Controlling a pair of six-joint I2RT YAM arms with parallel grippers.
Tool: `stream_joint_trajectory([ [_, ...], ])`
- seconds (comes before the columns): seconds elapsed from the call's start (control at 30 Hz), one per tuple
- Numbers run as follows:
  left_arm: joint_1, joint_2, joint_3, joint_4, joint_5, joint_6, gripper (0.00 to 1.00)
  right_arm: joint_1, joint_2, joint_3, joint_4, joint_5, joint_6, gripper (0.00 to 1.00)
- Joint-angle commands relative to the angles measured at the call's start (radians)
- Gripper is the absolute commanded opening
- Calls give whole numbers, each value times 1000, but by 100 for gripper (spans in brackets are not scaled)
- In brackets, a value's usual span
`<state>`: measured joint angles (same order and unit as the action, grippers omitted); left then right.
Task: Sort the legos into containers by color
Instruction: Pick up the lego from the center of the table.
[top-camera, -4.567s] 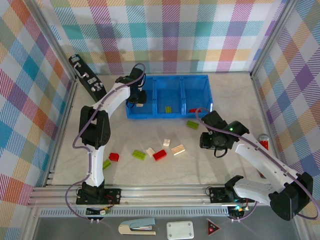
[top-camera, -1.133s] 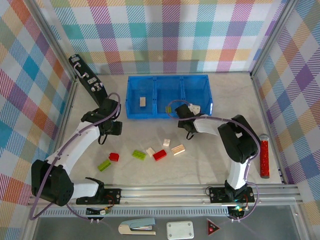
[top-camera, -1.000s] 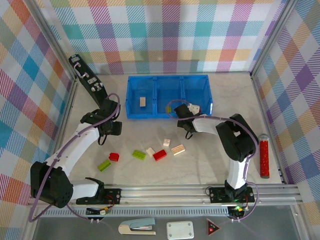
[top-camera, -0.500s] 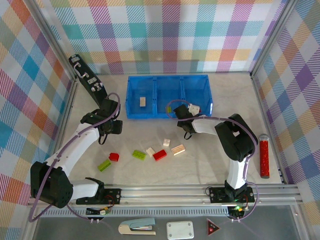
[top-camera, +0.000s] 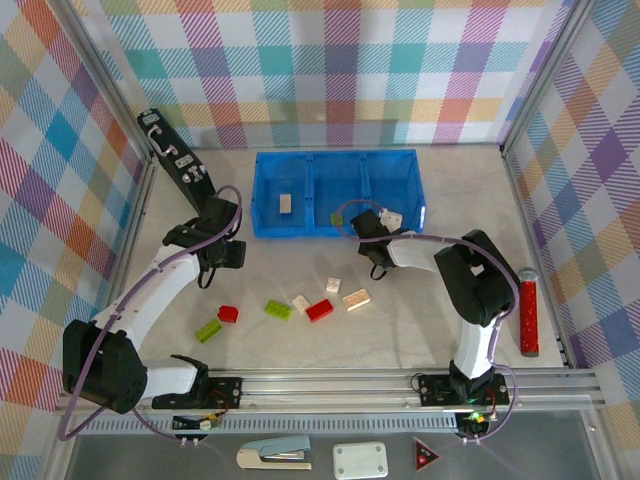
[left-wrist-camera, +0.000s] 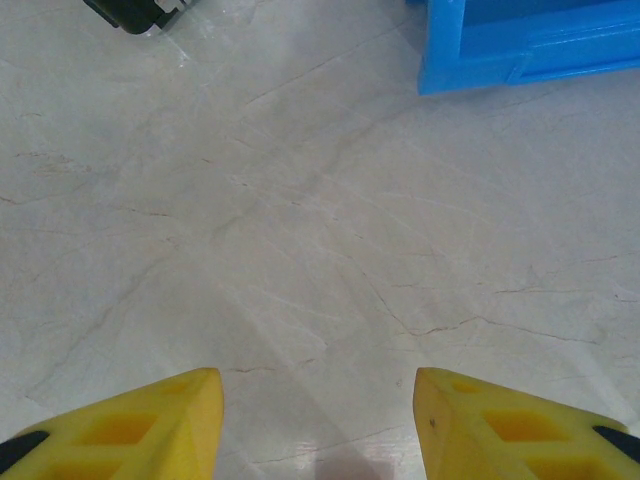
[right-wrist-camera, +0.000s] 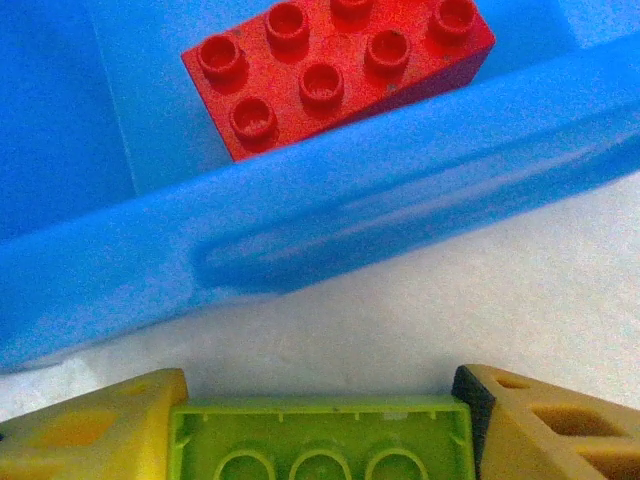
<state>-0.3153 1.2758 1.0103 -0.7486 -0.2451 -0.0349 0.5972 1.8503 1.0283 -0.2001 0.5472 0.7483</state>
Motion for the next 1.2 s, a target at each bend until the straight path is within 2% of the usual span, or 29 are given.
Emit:
stream_joint_trajectory([
  [0.0,12,-14,-3,16,12,13,53,4,-56,-8,-74,-39,-3,67],
  [0.47,16,-57,9,13,57,15,53,4,-210,53,-298,-222,-146,65],
  [0.77,26,-87,7,15,71,18,53,12,-261,150,-371,-275,-202,64],
  [1.17,82,-89,14,21,139,16,54,49,-121,386,-400,-290,-259,64],
])
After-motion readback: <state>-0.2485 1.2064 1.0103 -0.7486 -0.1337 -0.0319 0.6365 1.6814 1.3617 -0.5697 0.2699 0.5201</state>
